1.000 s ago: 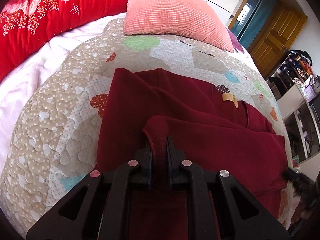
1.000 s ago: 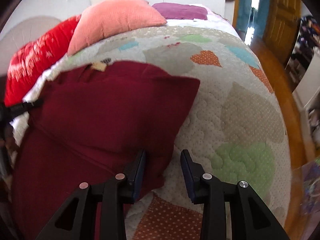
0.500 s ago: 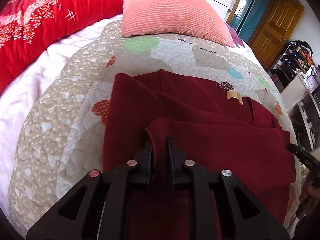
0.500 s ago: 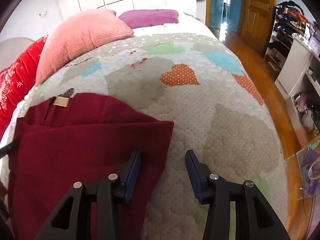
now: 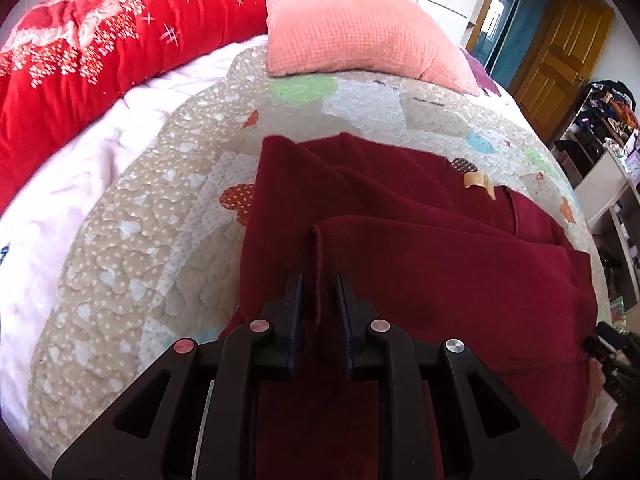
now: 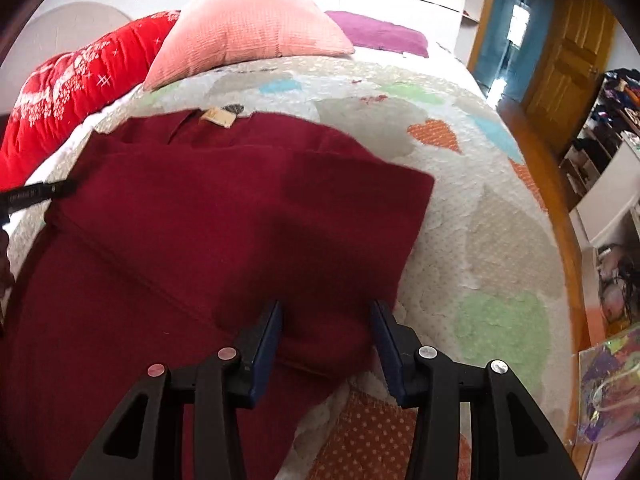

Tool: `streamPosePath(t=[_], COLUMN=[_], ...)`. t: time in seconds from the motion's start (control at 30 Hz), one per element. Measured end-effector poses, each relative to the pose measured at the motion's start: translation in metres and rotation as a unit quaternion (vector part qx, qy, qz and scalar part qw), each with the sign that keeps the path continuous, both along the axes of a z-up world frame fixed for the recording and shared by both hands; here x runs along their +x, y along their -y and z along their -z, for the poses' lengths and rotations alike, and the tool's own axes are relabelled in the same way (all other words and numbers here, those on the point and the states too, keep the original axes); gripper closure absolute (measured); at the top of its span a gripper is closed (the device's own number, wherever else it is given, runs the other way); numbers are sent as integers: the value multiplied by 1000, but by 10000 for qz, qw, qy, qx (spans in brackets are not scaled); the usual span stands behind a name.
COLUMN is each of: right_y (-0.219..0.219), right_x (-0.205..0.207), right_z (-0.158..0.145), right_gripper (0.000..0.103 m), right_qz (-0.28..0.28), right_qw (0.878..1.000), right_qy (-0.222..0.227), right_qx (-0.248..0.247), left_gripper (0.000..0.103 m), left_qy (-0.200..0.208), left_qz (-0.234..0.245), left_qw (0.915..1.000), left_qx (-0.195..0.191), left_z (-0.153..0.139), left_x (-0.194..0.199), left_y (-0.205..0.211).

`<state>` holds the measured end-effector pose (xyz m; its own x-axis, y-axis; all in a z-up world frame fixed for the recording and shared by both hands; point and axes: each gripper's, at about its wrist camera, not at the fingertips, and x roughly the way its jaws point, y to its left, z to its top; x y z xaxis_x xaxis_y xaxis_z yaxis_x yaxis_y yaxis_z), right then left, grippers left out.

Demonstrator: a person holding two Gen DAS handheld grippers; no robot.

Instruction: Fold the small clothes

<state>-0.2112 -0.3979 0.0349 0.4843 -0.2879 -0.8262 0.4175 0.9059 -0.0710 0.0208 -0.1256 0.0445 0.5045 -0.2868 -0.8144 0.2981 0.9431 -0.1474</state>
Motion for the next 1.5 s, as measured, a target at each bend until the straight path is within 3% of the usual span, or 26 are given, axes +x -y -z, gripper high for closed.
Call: streamPosePath(t=[0.17, 0.33, 0.43, 0.6, 0.67, 0.73, 1.0, 1.3, 1.5], right_y=[-5, 15, 17, -2, -7, -11, -16, -19, -33], right_x=[-8, -1, -8, -19, -19, -17, -8, 2, -12], right_z=[-15, 16, 8, -10, -12, -12, -11, 8, -10], right_gripper=[59, 59, 59, 59, 59, 59, 59, 59, 59], right_qz=[-7, 327, 453, 325, 299, 285, 282, 260, 205], right_qw=[9997, 9993, 9981, 9980, 9978, 9976, 9978, 9995, 9990], right_qy=[230, -32, 126, 421, 478, 492, 495, 143, 356], right_qx=[-48, 197, 401, 341, 352, 387, 335, 71, 193], left_gripper=[83, 83, 83, 83, 69, 63, 63, 62, 62], left_qy=[93, 136, 141, 203, 222, 240, 263, 77, 132], left_qz=[-56, -171, -136, -177, -192, -207, -223, -245, -234], left_qw=[9999, 9996, 9996, 9995, 9995, 9995, 9993, 9990, 9992], left_qx=[45, 163, 213, 156, 128, 76, 140, 379, 312], left_z=[-1, 10, 6, -6, -10, -13, -15, 12, -1], left_x=[-5, -7, -11, -23, -29, -35, -36, -20, -37], left_y=[2, 6, 6, 1, -1, -4, -6, 3, -2])
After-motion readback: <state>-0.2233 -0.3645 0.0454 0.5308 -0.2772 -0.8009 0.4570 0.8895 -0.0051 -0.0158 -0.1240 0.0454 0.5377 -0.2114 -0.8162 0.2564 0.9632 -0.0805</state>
